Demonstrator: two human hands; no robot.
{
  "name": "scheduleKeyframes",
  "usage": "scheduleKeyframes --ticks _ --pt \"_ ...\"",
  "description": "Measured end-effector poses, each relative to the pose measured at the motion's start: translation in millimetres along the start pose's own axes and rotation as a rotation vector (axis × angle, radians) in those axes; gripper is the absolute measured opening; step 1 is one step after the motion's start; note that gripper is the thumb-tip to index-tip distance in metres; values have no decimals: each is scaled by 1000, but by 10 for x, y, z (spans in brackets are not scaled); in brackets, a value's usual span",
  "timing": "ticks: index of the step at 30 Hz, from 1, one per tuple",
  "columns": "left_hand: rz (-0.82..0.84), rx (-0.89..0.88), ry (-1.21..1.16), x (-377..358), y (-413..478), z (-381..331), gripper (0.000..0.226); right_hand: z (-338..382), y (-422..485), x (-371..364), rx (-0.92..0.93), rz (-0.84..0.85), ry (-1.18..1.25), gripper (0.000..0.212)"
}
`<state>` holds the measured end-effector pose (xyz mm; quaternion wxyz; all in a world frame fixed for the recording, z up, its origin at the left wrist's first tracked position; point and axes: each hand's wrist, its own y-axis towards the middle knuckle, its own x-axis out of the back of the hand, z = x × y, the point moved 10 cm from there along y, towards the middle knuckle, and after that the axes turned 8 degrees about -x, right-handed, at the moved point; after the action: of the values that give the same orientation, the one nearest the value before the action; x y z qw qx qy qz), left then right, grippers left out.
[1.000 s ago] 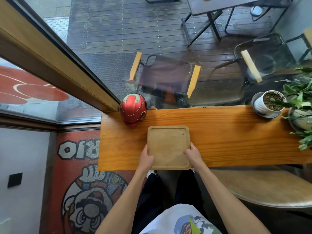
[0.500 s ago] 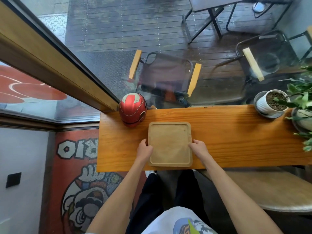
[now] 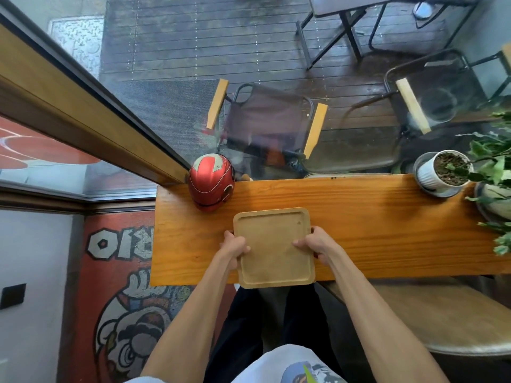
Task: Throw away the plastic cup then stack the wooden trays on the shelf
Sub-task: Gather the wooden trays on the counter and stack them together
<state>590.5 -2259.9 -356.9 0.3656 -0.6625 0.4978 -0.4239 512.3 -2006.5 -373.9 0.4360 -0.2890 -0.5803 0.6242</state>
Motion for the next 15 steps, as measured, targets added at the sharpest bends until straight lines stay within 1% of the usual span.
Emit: scheduleKeyframes --ticks 2,5,8,10,11,13,15 --pt "2 -92 -63 -9 -125 -86 66 119 -177 51 78 14 -25 71" --pt "-22 -302 -67 15 -392 -291 66 380 -565 220 352 -54 -85 68" --pt "-87 -607 37 131 -725 -577 70 503 -995 399 614 -155 -46 68" --pt "-130 -819 138 183 -886 -724 66 517 -1193 445 756 -242 -44 62" --pt "-139 -892 178 183 -922 -751 65 509 -1242 429 812 -269 -62 57" --pt "-141 -976 244 161 -959 -777 61 461 -1228 380 843 -295 -94 51" --pt "-143 -996 270 150 -934 -754 60 411 -1164 340 849 -307 -103 49"
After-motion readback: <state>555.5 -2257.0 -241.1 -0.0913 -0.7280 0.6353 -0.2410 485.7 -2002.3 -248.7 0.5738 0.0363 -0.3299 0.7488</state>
